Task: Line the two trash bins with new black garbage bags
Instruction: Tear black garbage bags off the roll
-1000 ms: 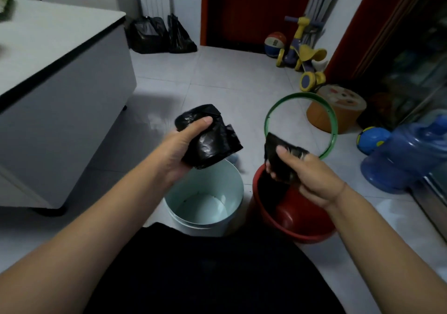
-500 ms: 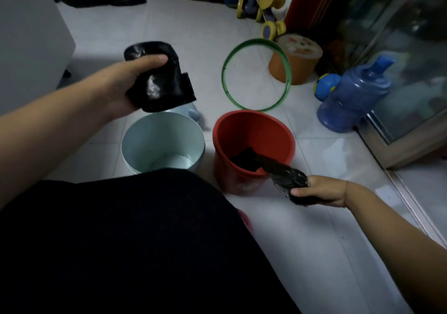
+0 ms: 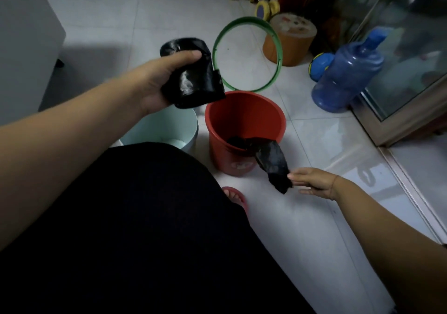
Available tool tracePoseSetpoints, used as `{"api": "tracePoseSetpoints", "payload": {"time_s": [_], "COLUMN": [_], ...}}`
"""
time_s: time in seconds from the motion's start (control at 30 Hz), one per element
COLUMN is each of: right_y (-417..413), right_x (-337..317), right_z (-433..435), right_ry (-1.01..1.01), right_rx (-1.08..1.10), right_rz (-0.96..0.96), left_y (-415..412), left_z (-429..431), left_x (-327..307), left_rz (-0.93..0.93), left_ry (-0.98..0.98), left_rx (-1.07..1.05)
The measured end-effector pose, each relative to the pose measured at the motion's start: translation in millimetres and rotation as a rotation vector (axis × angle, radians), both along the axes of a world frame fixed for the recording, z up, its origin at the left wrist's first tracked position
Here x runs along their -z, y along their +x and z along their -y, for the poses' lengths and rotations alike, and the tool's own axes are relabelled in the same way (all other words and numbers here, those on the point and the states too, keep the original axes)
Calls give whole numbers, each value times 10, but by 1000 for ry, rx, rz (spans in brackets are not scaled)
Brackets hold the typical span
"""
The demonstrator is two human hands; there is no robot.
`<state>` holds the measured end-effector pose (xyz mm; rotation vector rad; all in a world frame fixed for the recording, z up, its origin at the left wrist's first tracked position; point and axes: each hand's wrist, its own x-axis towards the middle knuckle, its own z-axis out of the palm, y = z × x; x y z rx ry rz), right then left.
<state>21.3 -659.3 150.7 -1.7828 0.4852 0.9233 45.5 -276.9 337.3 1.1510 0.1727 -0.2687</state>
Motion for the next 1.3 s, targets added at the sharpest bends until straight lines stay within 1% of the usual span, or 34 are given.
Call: {"api": "tracePoseSetpoints", "payload": {"time_s": [0.07,0.1,0.17,0.2,0.23,0.27,0.33,0.37,0.43,0.47,0.53,0.6,0.7,0.77,0.83,0.9,1.0,1.1,1.2,1.3], "right_y": [100,165,292,346,391,410,385,357,314,300,299,329,446,537,637,750,914,999,1012,1045], "right_x": [-144,-261,-559,-740,-930,-1116,-1458,-1610,-1834,-1902,-1973,-1994,-1987,-2024,-2095,-2175,-2261,-2251,-2218,-2261], "right_z": [-84,-166,-414,-586,-785,-1014,-1493,-1718,-2103,-2254,-2459,-2571,-2667,-2737,-2778,-2754,-2608,-2503,-2484,-2428], "right_ry": [6,-20,-75,-43,49,176,459,560,661,683,670,588,453,443,454,459,450,468,535,537], "right_rx": [69,76,117,163,198,203,148,105,18,12,77,167,260,264,270,315,454,556,610,651], "right_rz": [122,218,470,586,661,685,651,634,650,668,712,801,979,1029,1062,1099,1119,1088,1041,1021], "left_y": [0,4,17,25,35,39,37,35,22,11,-5,-10,2,3,3,18,53,86,107,122], "left_z": [-12,-24,-48,-59,-75,-86,-110,-120,-144,-154,-182,-225,-294,-344,-401,-461,-491,-433,-375,-400], "left_x": [-11,-25,-65,-87,-112,-136,-188,-209,-239,-255,-285,-309,-325,-340,-367,-361,-327,-309,-280,-233], "left_rz": [-3,-2,2,5,10,16,30,36,50,59,79,70,-51,-152,-210,-201,-148,-151,-184,-213], "left_ry": [-15,-23,-43,-57,-71,-88,-117,-128,-156,-173,-219,-278,-412,-539,-650,-658,-622,-645,-662,-690], "left_rx": [0,3,5,-2,-12,-19,-20,-18,-8,4,23,8,-20,-4,1,-27,-56,-47,-43,-44]}}
